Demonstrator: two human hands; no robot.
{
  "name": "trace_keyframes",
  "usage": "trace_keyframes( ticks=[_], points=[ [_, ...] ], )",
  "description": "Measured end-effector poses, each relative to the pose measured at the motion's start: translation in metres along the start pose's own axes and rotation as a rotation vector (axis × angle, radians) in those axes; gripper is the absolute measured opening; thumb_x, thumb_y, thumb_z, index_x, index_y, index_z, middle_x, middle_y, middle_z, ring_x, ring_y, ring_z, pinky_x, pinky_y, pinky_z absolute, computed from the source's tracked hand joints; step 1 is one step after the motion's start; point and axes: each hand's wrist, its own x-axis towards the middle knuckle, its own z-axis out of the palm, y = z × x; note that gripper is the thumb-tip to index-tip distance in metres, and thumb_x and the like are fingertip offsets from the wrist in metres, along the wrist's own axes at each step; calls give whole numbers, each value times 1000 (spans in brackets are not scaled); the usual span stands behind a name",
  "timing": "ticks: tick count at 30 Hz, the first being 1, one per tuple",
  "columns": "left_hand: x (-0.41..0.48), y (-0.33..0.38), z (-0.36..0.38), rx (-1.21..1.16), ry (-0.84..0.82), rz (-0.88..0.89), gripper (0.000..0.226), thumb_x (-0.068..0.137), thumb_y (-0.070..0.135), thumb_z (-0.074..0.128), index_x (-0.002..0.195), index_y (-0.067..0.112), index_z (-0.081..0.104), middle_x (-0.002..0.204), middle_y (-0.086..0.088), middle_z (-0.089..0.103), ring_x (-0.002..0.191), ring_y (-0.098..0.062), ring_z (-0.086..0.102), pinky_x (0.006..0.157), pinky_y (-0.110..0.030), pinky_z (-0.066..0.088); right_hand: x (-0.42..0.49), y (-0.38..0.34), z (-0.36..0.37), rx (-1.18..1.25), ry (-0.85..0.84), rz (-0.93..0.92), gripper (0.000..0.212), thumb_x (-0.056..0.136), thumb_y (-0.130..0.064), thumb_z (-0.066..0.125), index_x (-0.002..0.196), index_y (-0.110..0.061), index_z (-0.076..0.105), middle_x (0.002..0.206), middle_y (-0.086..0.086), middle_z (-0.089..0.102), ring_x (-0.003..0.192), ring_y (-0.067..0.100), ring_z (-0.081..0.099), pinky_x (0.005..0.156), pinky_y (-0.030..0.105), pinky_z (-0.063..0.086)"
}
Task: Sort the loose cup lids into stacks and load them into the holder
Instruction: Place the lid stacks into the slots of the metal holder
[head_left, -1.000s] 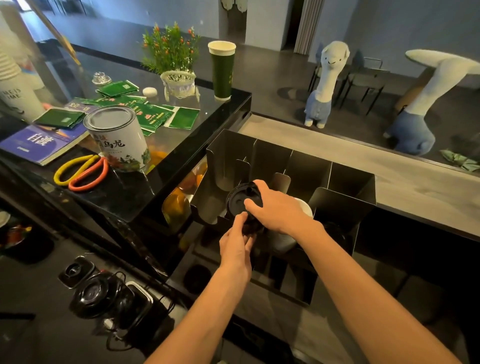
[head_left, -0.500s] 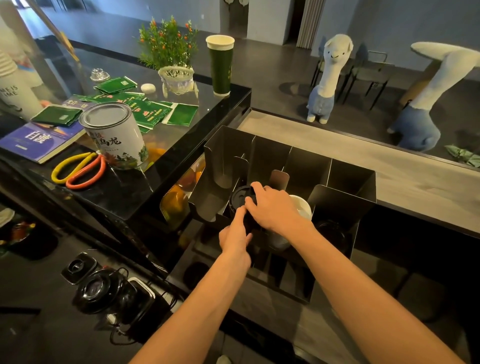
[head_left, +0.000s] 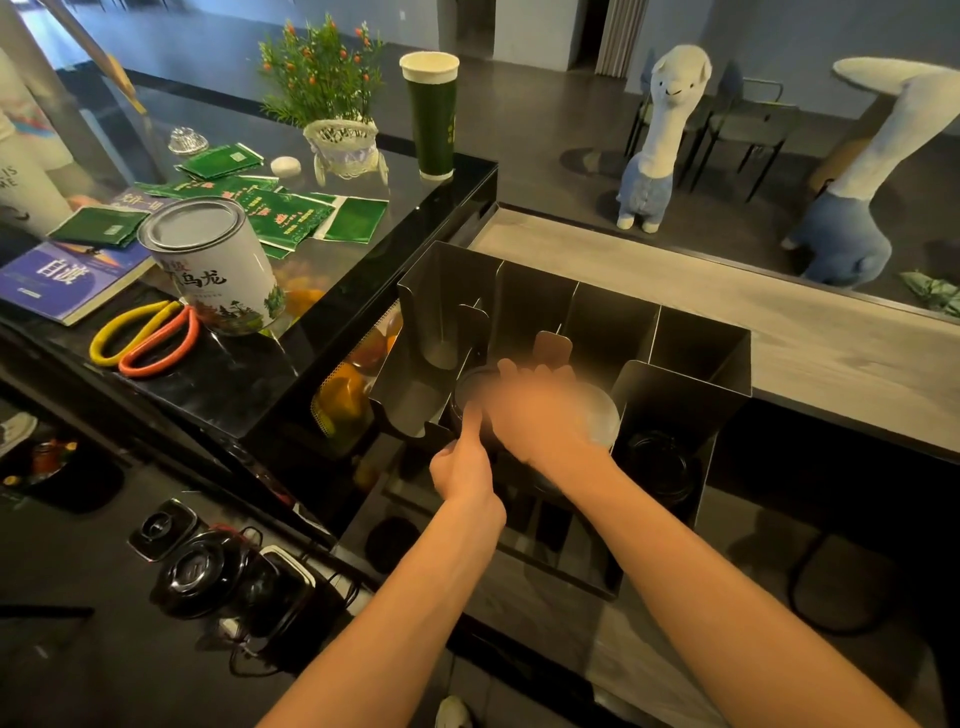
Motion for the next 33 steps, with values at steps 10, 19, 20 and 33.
trace_keyframes(
  ticks=[10,19,20,33],
  points=[
    [6,-16,-2,51,23,22,65,87,52,73,136,13,57,133,-11,62,125,-32,57,106,-48,48,-11,-2,-2,-152,0,1,48,102,-51,33,117,-17,64,114,4,70,122,26,51,103,42,33],
    [13,-12,-3,24,38,50,63,86,35,79,136,19,44,137,-9,53,114,-25,55,99,-42,50,-10,-5,0,-193,57,7,41,101,-50,43,120,-21,64,126,6,63,125,27,47,103,42,36],
    [15,-11,-4,32,35,67,66,85,34,80,137,21,42,140,-9,50,112,-23,53,96,-40,47,-10,-5,-1,-208,52,-4,39,101,-48,44,121,-21,63,128,7,61,126,28,45,103,42,37],
    [30,-15,-53,101,-126,313,49,94,41,68,134,25,45,126,9,54,113,-8,54,94,-27,46,-21,-35,0,338,259,-167,21,92,-32,63,109,-21,67,102,-2,58,95,13,53,78,26,48]
  ],
)
